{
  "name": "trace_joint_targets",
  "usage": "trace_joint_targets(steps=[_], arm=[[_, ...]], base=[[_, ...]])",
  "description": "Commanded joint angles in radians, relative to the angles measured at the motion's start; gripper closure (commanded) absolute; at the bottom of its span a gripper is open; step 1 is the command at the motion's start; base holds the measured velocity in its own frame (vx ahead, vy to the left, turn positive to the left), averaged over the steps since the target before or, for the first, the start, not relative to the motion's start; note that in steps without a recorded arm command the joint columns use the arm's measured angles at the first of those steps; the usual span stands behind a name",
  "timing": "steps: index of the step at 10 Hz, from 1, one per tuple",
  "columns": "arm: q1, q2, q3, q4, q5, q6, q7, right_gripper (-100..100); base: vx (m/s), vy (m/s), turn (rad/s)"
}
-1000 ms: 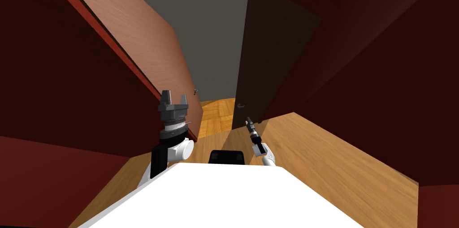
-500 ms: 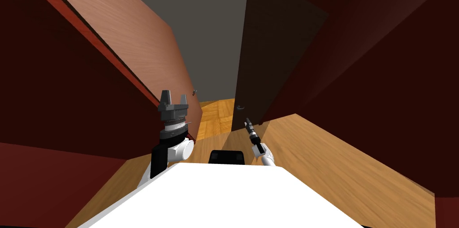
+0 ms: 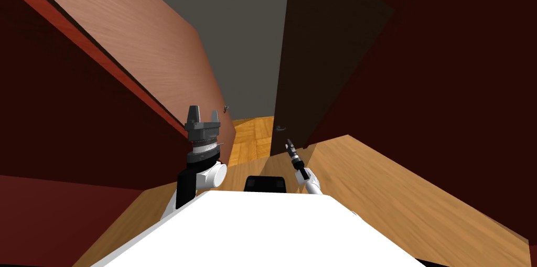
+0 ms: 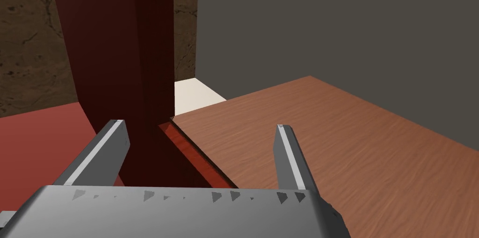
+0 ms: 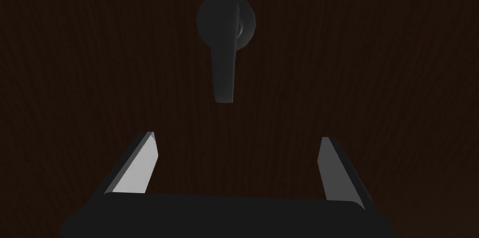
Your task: Push the door open
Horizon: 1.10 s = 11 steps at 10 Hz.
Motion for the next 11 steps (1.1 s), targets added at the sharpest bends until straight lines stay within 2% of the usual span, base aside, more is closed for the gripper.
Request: trace_joint_targets(steps=[1, 3, 4, 11], arm=[[-0.014, -0.001, 0.0, 0.038, 0.009, -0.012, -0.015, -100], [-0.03, -0.002, -0.001, 0.077, 0.016, -0.023, -0.027, -100], [-0.023, -0.003, 0.0, 0.062, 0.014, -0.018, -0.025, -100], [-0.039, 0.017, -0.011, 0.08, -0.005, -0.003, 0.005, -100]], base=[[0.138, -0.054, 0.027], [0.153, -0.062, 0.02], [0.056, -0.019, 0.006], [0.187, 0.036, 0.034]])
